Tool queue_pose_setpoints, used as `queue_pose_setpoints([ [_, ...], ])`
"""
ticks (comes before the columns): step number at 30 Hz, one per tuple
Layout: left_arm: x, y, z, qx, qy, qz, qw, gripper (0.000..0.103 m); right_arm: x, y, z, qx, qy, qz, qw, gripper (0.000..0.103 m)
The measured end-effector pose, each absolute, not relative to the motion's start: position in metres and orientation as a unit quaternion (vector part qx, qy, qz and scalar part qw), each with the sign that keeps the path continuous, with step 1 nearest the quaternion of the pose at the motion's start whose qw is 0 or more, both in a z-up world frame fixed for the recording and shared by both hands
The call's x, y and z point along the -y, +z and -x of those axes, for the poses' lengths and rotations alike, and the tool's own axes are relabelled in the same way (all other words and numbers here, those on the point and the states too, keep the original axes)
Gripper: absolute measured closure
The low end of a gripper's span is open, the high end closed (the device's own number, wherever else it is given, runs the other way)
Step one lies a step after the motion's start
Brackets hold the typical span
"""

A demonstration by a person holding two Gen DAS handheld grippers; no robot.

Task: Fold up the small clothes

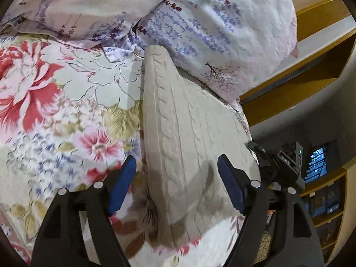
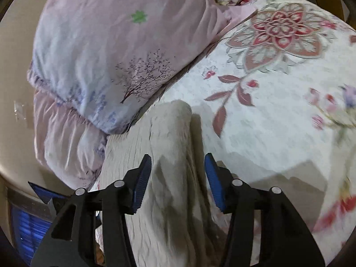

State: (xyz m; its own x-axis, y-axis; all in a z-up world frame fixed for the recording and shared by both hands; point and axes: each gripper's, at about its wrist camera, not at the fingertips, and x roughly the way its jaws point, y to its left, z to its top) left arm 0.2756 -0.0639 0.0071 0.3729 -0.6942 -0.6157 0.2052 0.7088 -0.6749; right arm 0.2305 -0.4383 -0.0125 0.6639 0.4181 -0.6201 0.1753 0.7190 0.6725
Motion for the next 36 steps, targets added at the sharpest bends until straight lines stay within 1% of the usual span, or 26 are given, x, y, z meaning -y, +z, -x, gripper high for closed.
queue_pose_setpoints([
  [1,0.066,0.007,-0.277,-0.483,-0.284,0.254,0.789,0.028,0.432,-0.007,-0.234,-0.398,0.072,-0.343,0.848,0.094],
  [3,0.071,0.006,-0.279,-0.485,-0.283,0.254,0.788,0.028,0.420,0.014,-0.231,-0.358,0.076,-0.292,0.884,0.094],
  [4,0.075,0.006,-0.280,-0.484,-0.284,0.251,0.789,0.028,0.413,0.030,-0.223,-0.315,0.081,-0.259,0.910,0.095],
  [6,0.080,0.006,-0.280,-0.481,-0.284,0.241,0.794,0.028,0.409,0.041,-0.218,-0.289,0.061,-0.224,0.929,0.095],
  [8,0.085,0.004,-0.281,-0.480,-0.286,0.235,0.795,0.028,0.412,0.031,-0.229,-0.320,0.021,-0.205,0.925,0.095],
  [10,0.089,0.002,-0.281,-0.484,-0.288,0.236,0.792,0.028,0.416,0.004,-0.244,-0.381,-0.020,-0.195,0.904,0.095],
  [11,0.090,0.000,-0.281,-0.484,-0.289,0.238,0.791,0.028,0.417,-0.007,-0.248,-0.398,-0.019,-0.203,0.894,0.094],
  [14,0.092,-0.001,-0.281,-0.483,-0.288,0.237,0.792,0.028,0.419,-0.004,-0.244,-0.392,-0.021,-0.203,0.897,0.090],
  [15,0.092,-0.001,-0.280,-0.483,-0.288,0.237,0.792,0.028,0.420,0.002,-0.240,-0.385,-0.026,-0.202,0.900,0.081],
  [16,0.090,-0.001,-0.278,-0.483,-0.288,0.239,0.792,0.028,0.421,0.007,-0.234,-0.377,-0.031,-0.200,0.904,0.076],
  [19,0.084,-0.001,-0.274,-0.479,-0.290,0.246,0.791,0.027,0.418,0.026,-0.212,-0.340,-0.001,-0.198,0.919,0.074],
  [21,0.085,0.000,-0.275,-0.479,-0.291,0.247,0.791,0.027,0.412,0.029,-0.204,-0.337,0.024,-0.197,0.920,0.074],
  [25,0.090,-0.004,-0.273,-0.480,-0.296,0.247,0.788,0.027,0.385,0.013,-0.204,-0.371,0.069,-0.173,0.910,0.074],
  [26,0.092,-0.005,-0.272,-0.478,-0.299,0.246,0.788,0.027,0.382,0.009,-0.203,-0.380,0.068,-0.163,0.908,0.071],
  [28,0.094,-0.007,-0.271,-0.478,-0.302,0.247,0.787,0.025,0.371,-0.002,-0.204,-0.384,0.060,-0.124,0.913,0.069],
  [30,0.094,-0.007,-0.272,-0.479,-0.305,0.249,0.785,0.025,0.371,0.005,-0.203,-0.389,0.062,-0.123,0.911,0.068],
  [32,0.093,-0.007,-0.273,-0.479,-0.308,0.254,0.782,0.025,0.386,0.015,-0.200,-0.375,0.078,-0.181,0.906,0.050],
  [33,0.091,-0.007,-0.273,-0.478,-0.310,0.260,0.780,0.025,0.394,0.017,-0.200,-0.366,0.080,-0.204,0.904,0.034],
  [34,0.089,-0.007,-0.273,-0.477,-0.311,0.265,0.778,0.024,0.406,0.020,-0.199,-0.353,0.079,-0.235,0.902,0.030],
  [36,0.086,-0.008,-0.275,-0.476,-0.314,0.277,0.773,0.024,0.426,0.017,-0.203,-0.357,0.075,-0.285,0.886,0.029],
])
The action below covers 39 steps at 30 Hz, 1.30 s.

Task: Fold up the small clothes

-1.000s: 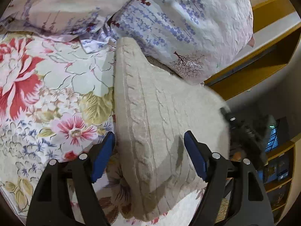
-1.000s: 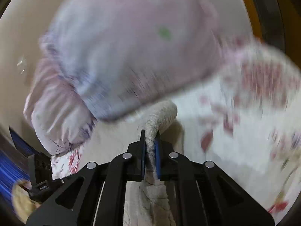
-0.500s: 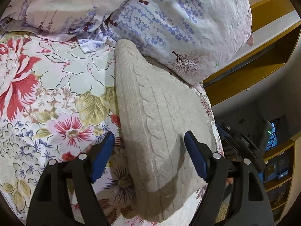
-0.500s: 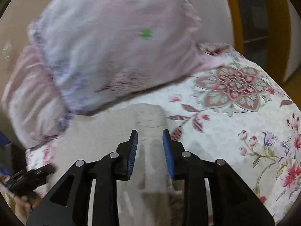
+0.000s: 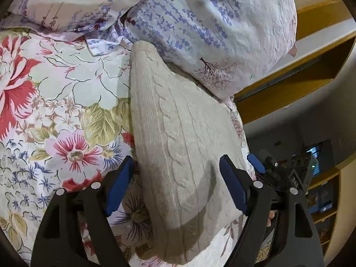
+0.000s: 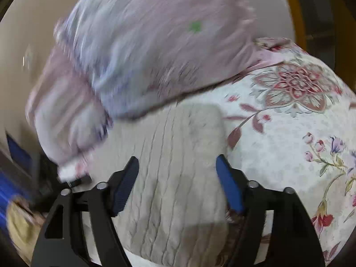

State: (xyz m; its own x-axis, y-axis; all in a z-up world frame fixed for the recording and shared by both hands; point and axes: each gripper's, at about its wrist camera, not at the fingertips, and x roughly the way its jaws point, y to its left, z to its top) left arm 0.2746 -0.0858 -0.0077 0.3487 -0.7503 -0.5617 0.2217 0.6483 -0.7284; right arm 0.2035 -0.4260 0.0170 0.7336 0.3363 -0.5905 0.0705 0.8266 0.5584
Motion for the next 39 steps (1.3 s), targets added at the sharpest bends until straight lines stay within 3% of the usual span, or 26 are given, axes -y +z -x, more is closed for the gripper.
queue_pose_setpoints([
  [9,0.085,-0.011,-0.280,-0.477,-0.325,0.306,0.757,0.026,0.449,-0.025,-0.237,-0.430,0.104,-0.381,0.812,0.031],
  [11,0.085,-0.010,-0.281,-0.476,-0.325,0.308,0.757,0.026,0.447,-0.027,-0.241,-0.430,0.127,-0.387,0.806,0.035],
  [12,0.085,-0.010,-0.282,-0.475,-0.324,0.310,0.757,0.028,0.444,-0.030,-0.243,-0.434,0.142,-0.392,0.798,0.041],
  [13,0.085,-0.010,-0.283,-0.475,-0.322,0.312,0.757,0.031,0.441,-0.033,-0.245,-0.439,0.155,-0.395,0.792,0.051],
  [17,0.090,-0.013,-0.291,-0.480,-0.313,0.321,0.754,0.042,0.428,-0.033,-0.246,-0.438,0.170,-0.384,0.795,0.061],
  [19,0.090,-0.015,-0.293,-0.482,-0.312,0.327,0.751,0.056,0.426,-0.032,-0.241,-0.431,0.170,-0.385,0.798,0.071],
  [22,0.086,-0.010,-0.290,-0.474,-0.324,0.323,0.753,0.065,0.417,-0.015,-0.233,-0.406,0.175,-0.374,0.815,0.076],
  [31,0.025,0.030,-0.258,-0.439,-0.342,0.302,0.774,0.067,0.345,0.029,-0.210,-0.380,0.222,-0.316,0.841,0.078],
  [39,-0.074,0.019,-0.239,-0.448,-0.234,0.266,0.821,0.063,0.225,0.011,-0.227,-0.432,0.226,-0.206,0.848,0.075],
])
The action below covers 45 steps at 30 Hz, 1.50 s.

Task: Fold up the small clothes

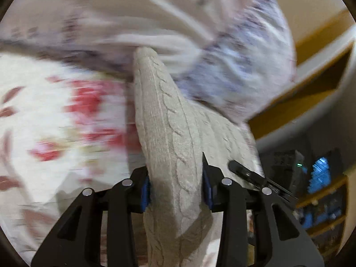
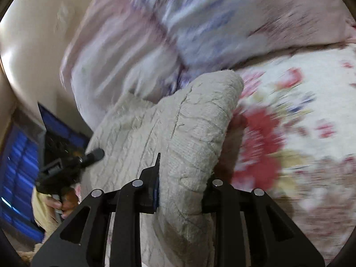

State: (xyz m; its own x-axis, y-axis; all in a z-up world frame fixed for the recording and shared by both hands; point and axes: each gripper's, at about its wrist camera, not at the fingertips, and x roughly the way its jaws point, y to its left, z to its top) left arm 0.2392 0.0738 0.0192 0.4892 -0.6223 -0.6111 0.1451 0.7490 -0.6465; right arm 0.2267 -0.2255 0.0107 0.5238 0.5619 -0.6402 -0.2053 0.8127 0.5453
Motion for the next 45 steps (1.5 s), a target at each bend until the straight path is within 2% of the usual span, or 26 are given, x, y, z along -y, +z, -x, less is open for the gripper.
queue_pose_setpoints([
  [2,-0.088,0.002,-0.241,-0.461,-0.221,0.278,0.813,0.057,0.216,0.008,-0.230,-0.436,0.208,-0.185,0.856,0.066],
  [3,-0.095,-0.006,-0.241,-0.460,-0.217,0.293,0.810,0.051,0.217,0.009,-0.230,-0.439,0.210,-0.189,0.853,0.063],
  [6,-0.098,0.003,-0.232,-0.438,-0.205,0.272,0.832,0.046,0.233,0.012,-0.227,-0.441,0.211,-0.212,0.846,0.057],
  [10,-0.094,0.039,-0.205,-0.356,-0.189,0.198,0.894,0.036,0.264,0.022,-0.220,-0.406,0.189,-0.247,0.859,0.057],
  [11,-0.089,0.046,-0.198,-0.340,-0.195,0.181,0.902,0.035,0.267,0.021,-0.220,-0.405,0.187,-0.252,0.859,0.059],
  [12,-0.083,0.052,-0.193,-0.327,-0.205,0.162,0.908,0.034,0.265,0.020,-0.222,-0.406,0.189,-0.250,0.858,0.079],
  [13,-0.075,0.056,-0.189,-0.322,-0.214,0.145,0.911,0.033,0.260,0.024,-0.222,-0.398,0.187,-0.229,0.869,0.093],
  [17,-0.054,0.055,-0.189,-0.338,-0.226,0.119,0.906,0.032,0.248,0.044,-0.221,-0.347,0.144,-0.168,0.912,0.095],
  [21,-0.042,0.044,-0.191,-0.353,-0.204,0.087,0.909,0.032,0.240,0.023,-0.244,-0.398,0.094,-0.136,0.902,0.095],
  [24,-0.034,0.038,-0.190,-0.362,-0.181,0.047,0.913,0.032,0.236,0.016,-0.244,-0.408,0.088,-0.110,0.902,0.092],
  [27,-0.040,0.035,-0.186,-0.370,-0.175,0.054,0.911,0.031,0.240,0.036,-0.226,-0.381,0.077,-0.117,0.914,0.072],
  [33,-0.058,0.034,-0.169,-0.373,-0.160,0.057,0.912,0.025,0.220,0.060,-0.164,-0.328,0.175,-0.066,0.926,0.071],
  [37,-0.058,0.024,-0.161,-0.382,-0.153,0.029,0.911,0.025,0.190,0.032,-0.149,-0.374,0.179,0.021,0.910,0.071],
  [39,-0.057,0.016,-0.160,-0.393,-0.149,0.013,0.907,0.028,0.182,0.014,-0.141,-0.387,0.150,0.067,0.907,0.070],
  [45,-0.055,0.013,-0.158,-0.397,-0.145,0.006,0.906,0.029,0.178,0.018,-0.134,-0.387,0.113,0.071,0.912,0.070],
])
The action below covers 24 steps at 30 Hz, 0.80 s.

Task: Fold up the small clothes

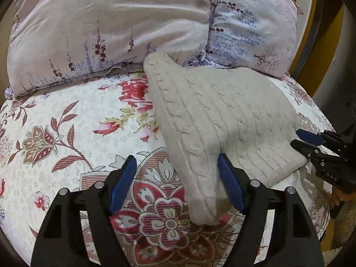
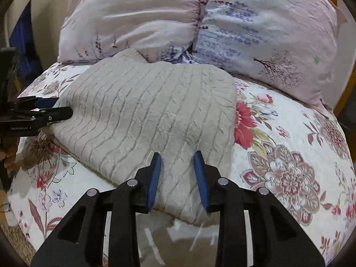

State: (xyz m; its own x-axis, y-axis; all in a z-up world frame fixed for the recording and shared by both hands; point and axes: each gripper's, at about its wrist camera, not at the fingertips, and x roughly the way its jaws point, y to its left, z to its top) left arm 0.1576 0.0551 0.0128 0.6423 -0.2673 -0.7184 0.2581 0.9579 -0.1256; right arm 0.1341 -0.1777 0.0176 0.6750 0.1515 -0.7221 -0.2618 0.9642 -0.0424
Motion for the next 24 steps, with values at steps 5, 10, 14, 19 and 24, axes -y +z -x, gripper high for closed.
queue_pose_setpoints([
  [5,-0.057,0.026,-0.135,-0.368,-0.150,0.020,0.917,0.012,0.201,0.043,-0.116,-0.352,0.104,0.004,0.930,0.034],
  [10,-0.063,0.035,-0.116,-0.353,-0.155,0.063,0.921,0.002,0.215,0.056,-0.098,-0.316,0.083,-0.036,0.944,0.012],
  [14,-0.056,0.032,-0.108,-0.361,-0.109,0.049,0.925,0.002,0.207,0.057,-0.087,-0.295,0.048,-0.019,0.954,0.002],
  [19,-0.044,0.027,-0.103,-0.362,-0.084,0.010,0.928,0.002,0.195,0.048,-0.082,-0.288,0.032,-0.002,0.957,0.001],
  [24,-0.037,0.021,-0.101,-0.368,-0.079,-0.003,0.927,0.002,0.192,0.041,-0.082,-0.306,0.047,-0.021,0.951,0.001],
])
